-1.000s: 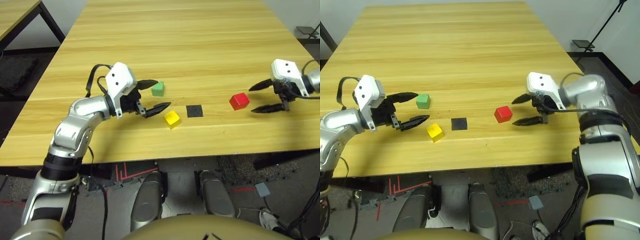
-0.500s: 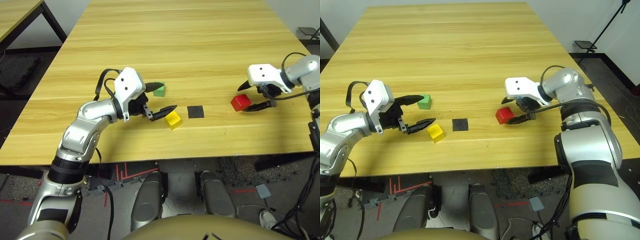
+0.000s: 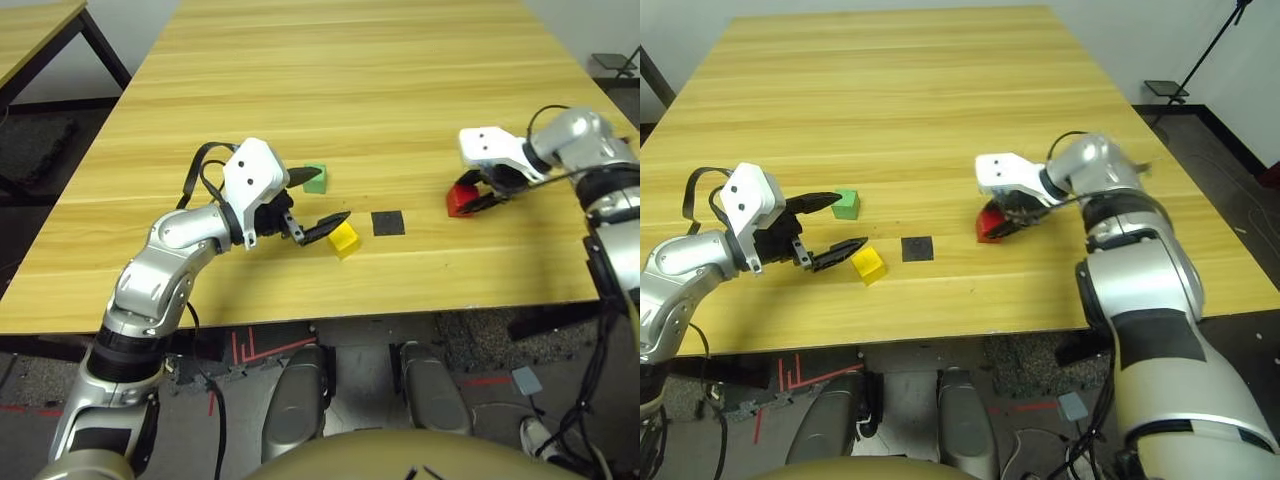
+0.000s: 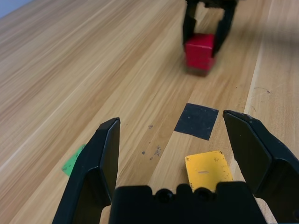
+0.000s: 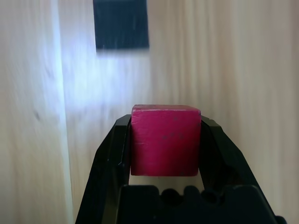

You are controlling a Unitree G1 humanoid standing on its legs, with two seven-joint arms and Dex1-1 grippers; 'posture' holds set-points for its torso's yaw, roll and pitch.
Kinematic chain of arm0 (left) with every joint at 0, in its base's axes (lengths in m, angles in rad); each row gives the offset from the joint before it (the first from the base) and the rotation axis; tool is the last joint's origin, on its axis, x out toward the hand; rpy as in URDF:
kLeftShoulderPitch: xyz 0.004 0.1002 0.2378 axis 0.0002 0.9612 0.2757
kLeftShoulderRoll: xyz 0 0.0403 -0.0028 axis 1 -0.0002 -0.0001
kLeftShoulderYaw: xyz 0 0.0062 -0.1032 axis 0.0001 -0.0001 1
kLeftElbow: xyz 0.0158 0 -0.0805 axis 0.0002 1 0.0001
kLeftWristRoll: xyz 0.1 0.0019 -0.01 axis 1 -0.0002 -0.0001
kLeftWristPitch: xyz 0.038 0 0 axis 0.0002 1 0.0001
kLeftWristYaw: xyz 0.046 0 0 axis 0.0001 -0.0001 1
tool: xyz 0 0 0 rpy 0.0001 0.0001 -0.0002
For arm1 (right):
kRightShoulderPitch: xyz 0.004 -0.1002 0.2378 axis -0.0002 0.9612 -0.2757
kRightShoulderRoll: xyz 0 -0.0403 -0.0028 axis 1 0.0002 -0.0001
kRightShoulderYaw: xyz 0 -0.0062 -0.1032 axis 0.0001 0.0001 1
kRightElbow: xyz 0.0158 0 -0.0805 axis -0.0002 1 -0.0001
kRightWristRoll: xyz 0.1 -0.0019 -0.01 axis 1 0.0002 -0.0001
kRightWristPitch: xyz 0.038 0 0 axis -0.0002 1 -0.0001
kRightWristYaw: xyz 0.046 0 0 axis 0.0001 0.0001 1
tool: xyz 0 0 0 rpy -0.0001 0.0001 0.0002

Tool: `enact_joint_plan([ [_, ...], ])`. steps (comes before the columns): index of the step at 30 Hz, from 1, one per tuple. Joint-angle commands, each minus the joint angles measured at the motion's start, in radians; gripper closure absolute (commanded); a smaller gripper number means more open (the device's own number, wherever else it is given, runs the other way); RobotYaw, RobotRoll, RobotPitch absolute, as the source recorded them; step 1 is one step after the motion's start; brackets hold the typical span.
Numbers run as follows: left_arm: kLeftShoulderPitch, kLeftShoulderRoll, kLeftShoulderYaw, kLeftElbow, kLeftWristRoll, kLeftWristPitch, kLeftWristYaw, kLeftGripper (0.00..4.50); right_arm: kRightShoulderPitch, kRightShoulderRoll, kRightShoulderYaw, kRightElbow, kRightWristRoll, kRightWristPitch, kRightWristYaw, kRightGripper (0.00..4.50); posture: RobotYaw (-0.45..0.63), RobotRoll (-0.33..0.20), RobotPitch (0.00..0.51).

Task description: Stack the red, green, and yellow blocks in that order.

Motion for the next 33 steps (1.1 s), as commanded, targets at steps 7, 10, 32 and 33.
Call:
enact_joint_plan([
  [7, -0.094, 0.010, -0.086, 0.080, 0.028, 0.097, -0.023, 0.00, 0.210, 0.066, 0.141, -0.628, 0.025, 0.492, -0.005, 2.44, 0.37, -0.263, 0.093],
  [10, -0.102, 0.004, -0.096, 0.077, 0.035, 0.124, -0.017, 0.00, 0.224, 0.063, 0.169, -0.650, 0.014, 0.509, -0.038, 2.44, 0.39, -0.270, 0.098],
  [32, -0.163, -0.003, -0.091, 0.130, 0.055, 0.079, -0.009, 0.00, 0.252, 0.052, 0.213, -0.629, 0.020, 0.454, -0.103, 1.49, 0.38, -0.255, 0.100],
  [33, -0.193, 0.002, -0.097, 0.157, 0.065, 0.069, -0.024, 0.00, 0.260, 0.044, 0.194, -0.635, 0.041, 0.453, -0.093, 1.17, 0.38, -0.252, 0.097],
])
